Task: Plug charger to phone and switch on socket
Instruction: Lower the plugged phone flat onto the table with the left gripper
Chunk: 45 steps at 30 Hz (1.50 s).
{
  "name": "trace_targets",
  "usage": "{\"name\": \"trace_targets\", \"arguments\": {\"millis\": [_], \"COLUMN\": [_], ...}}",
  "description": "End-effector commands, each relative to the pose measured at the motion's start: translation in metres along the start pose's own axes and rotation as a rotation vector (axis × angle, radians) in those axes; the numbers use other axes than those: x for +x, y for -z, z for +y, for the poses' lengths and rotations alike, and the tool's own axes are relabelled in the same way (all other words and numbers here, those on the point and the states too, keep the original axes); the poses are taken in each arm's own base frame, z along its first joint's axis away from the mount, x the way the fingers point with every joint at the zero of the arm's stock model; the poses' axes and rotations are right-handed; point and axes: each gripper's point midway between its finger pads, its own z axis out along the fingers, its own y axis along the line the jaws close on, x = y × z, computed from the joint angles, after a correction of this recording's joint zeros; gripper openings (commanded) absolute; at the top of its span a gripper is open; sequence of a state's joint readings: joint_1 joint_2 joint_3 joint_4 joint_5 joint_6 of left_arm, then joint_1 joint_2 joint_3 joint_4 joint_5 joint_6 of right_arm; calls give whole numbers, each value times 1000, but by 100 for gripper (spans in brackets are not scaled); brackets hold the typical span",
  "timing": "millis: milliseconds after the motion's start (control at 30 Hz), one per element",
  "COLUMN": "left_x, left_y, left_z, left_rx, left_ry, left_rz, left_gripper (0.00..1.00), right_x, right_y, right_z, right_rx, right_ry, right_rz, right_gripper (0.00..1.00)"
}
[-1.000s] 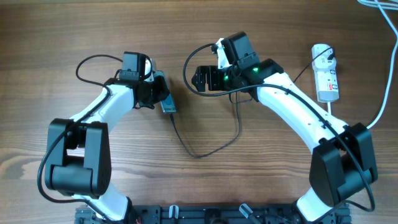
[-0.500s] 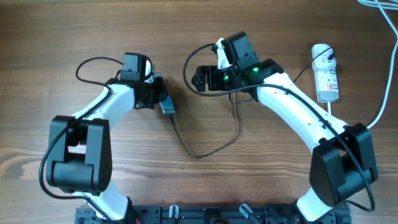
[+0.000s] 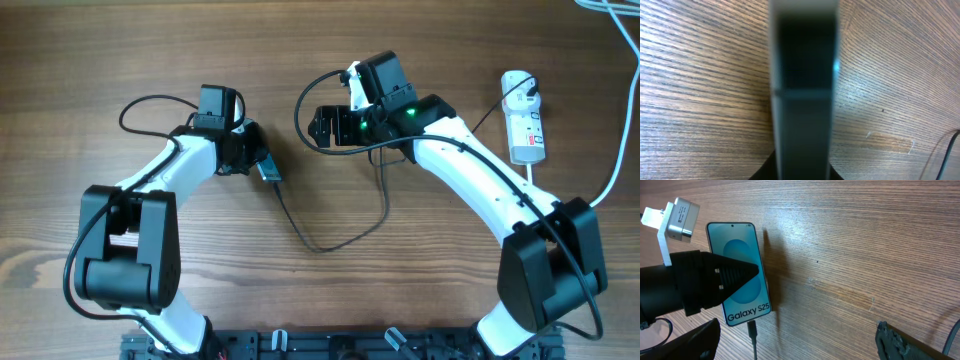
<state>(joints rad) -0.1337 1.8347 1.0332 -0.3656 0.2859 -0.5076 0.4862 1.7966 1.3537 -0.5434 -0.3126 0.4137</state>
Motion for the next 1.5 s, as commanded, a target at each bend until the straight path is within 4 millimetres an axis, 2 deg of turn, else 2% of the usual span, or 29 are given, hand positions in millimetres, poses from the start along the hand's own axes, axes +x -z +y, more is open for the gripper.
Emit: {"name": "trace_targets", "arguments": {"millis": [0,200,300,367,700,1467], "left_x": [1,2,1,1,5,17], "left_y": [-4,-4,-4,-4,-3,-3], "left_z": [5,6,6,6,8,16], "left_rx": [-22,-25,-24,-24,-33,-65], "left_ry": [9,11,10,10,15,28], "left_rz": [0,4,3,3,17,66], "left_gripper": [20,23,18,23,21,30], "right_x": [-8,-8,-8,-8,-8,-8], "right_y": [9,9,9,9,9,9], "right_z": [7,7,7,7,7,7], "right_rx": [-5,-5,-5,-5,-5,-5], "right_ry": [31,31,31,31,31,31], "right_rz": [-33,-33,-33,-33,-33,-33], "right_gripper": [100,100,100,100,100,100]}}
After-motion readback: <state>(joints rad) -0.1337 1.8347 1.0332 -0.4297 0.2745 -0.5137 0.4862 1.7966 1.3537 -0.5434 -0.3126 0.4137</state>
